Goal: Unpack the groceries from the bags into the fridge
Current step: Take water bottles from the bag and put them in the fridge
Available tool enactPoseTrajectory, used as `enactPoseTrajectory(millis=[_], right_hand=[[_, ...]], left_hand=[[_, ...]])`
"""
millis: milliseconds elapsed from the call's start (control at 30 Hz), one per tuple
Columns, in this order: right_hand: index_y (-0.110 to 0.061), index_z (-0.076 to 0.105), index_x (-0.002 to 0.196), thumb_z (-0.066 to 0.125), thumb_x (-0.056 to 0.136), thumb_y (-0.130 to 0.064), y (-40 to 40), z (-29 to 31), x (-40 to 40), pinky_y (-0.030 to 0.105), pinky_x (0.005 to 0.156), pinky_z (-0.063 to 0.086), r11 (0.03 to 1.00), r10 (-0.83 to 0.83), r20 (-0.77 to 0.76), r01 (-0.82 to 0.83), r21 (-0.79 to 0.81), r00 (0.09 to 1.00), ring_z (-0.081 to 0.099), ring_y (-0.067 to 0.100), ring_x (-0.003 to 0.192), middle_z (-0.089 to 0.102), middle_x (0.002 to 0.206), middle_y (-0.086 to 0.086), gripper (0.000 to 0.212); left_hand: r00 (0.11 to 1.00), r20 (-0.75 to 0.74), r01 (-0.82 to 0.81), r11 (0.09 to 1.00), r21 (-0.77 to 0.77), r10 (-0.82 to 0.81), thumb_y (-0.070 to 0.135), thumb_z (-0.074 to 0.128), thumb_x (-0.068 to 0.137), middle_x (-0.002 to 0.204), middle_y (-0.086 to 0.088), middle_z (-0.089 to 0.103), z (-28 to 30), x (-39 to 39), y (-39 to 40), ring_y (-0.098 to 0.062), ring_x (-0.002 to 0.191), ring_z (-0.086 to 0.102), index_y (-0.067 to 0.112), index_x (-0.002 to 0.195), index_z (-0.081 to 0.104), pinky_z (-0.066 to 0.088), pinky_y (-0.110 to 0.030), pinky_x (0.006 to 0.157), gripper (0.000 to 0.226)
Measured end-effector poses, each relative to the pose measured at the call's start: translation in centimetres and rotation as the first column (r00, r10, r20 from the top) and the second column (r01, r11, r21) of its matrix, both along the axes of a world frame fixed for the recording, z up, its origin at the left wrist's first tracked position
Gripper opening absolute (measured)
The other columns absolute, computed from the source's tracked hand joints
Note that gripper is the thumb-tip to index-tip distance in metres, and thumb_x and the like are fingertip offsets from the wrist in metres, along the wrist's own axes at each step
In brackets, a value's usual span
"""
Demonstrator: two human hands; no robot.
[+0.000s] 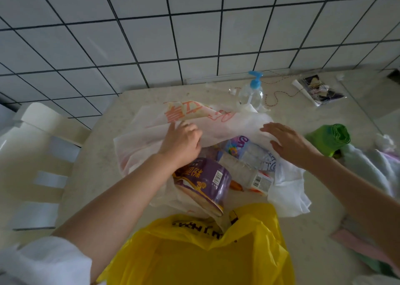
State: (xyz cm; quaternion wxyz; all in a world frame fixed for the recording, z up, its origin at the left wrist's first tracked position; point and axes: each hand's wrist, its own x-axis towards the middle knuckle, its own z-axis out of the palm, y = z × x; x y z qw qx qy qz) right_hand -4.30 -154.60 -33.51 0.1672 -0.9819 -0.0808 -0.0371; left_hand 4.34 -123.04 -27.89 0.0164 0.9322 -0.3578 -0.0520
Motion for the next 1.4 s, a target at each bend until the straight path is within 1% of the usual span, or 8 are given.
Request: enactPoseTrajectory(millis=[67, 200, 400, 533, 800, 1033, 1233, 1400], right_hand=[[-0.009, 0.065, 0.114, 0.067, 0.079, 0.006, 0.7, 0.9, -1.1, 0.044, 0.107, 0.039, 1.0, 0.007, 0.089, -0.007, -0.003, 0.996, 0.051, 0.032, 0.124, 0.059, 0.127, 0.013, 0.038], [-0.009, 0.067, 0.11, 0.072, 0.08, -0.013, 2.0, 1.7, -3.3, 0.044, 0.107, 0.039, 0.999, 0.046, 0.108, -0.046, -0.004, 0.993, 0.048, 0.032, 0.126, 0.062, 0.122, 0.009, 0.031], [-0.007, 0.064, 0.118, 0.057, 0.079, -0.055, 0.5, 0.2, -4.9, 0.048, 0.102, 0.045, 0.998, 0.056, -0.047, -0.057, -0.038, 0.997, 0.047, 0.03, 0.128, 0.062, 0.122, 0.009, 0.062], [-0.008, 0.061, 0.123, 0.056, 0.076, -0.063, -0.4, -0.5, -5.1, 0.045, 0.103, 0.044, 0.999, 0.051, -0.088, -0.052, -0.001, 0.995, 0.047, 0.028, 0.129, 0.063, 0.123, 0.007, 0.073], [-0.012, 0.057, 0.121, 0.068, 0.069, -0.061, -0.9, -0.8, -5.3, 0.044, 0.099, 0.047, 0.991, 0.002, -0.109, 0.013, 0.136, 0.994, 0.05, 0.025, 0.126, 0.06, 0.125, 0.009, 0.072], [-0.011, 0.068, 0.088, 0.061, 0.076, -0.059, -1.2, -1.4, -6.8, 0.042, 0.095, 0.051, 0.998, 0.032, -0.067, -0.028, 0.061, 0.997, 0.05, 0.025, 0.127, 0.063, 0.121, 0.008, 0.051], [-0.006, 0.067, 0.099, 0.076, 0.077, -0.034, 0.1, -1.6, -7.9, 0.042, 0.103, 0.045, 0.987, -0.056, -0.139, 0.076, 0.145, 0.989, 0.048, 0.026, 0.13, 0.059, 0.128, 0.011, 0.036], [-0.001, 0.064, 0.108, 0.08, 0.073, -0.016, 1.0, 0.6, -8.5, 0.03, 0.093, 0.043, 0.944, -0.207, -0.064, 0.217, 0.25, 0.976, 0.059, 0.028, 0.115, 0.064, 0.119, 0.012, 0.041]], left_hand=[[0.993, 0.039, 0.115, 0.993, -0.029, -0.114, 0.022, 0.055, 0.084, 0.108, -0.002, 0.062, 0.7, -0.9, -1.9, -0.024, 0.115, 0.049, 0.012, 0.098, 0.064, 0.036, -0.042, 0.102, 0.02], [0.948, -0.097, 0.294, 0.951, -0.098, -0.303, 0.016, 0.056, 0.085, 0.11, -0.007, 0.062, 0.5, -4.4, -5.7, -0.024, 0.11, 0.052, 0.008, 0.112, 0.063, 0.049, -0.038, 0.086, 0.029], [0.875, -0.078, 0.484, 0.871, 0.086, -0.478, 0.027, 0.046, 0.095, 0.117, -0.011, 0.061, -3.6, -9.0, -9.9, -0.031, 0.109, 0.056, 0.009, 0.12, 0.058, 0.052, -0.046, 0.081, 0.033], [0.833, 0.039, 0.549, 0.833, 0.076, -0.552, 0.013, 0.032, 0.081, 0.103, -0.008, 0.069, -6.9, -11.0, -11.1, -0.025, 0.09, 0.065, 0.012, 0.106, 0.069, 0.053, -0.035, 0.069, 0.045], [0.863, 0.257, 0.468, 0.88, -0.082, -0.435, 0.017, 0.05, 0.084, 0.099, -0.005, 0.069, -10.9, -12.4, -12.5, -0.025, 0.089, 0.054, 0.014, 0.11, 0.067, 0.044, -0.035, 0.075, 0.031], [0.861, 0.284, 0.459, 0.885, -0.073, -0.423, 0.011, 0.047, 0.085, 0.099, -0.003, 0.066, -10.4, -13.4, -11.8, -0.023, 0.093, 0.059, 0.014, 0.107, 0.069, 0.041, -0.036, 0.087, 0.031], [0.897, 0.237, 0.413, 0.9, -0.141, -0.374, 0.012, 0.048, 0.087, 0.105, -0.008, 0.063, -10.0, -13.9, -9.8, -0.031, 0.107, 0.061, 0.012, 0.115, 0.056, 0.048, -0.046, 0.097, 0.029], [0.935, 0.165, 0.346, 0.91, -0.23, -0.314, 0.013, 0.04, 0.087, 0.113, -0.01, 0.063, -7.0, -14.2, -8.8, -0.031, 0.111, 0.06, 0.009, 0.119, 0.054, 0.049, -0.048, 0.097, 0.035]])
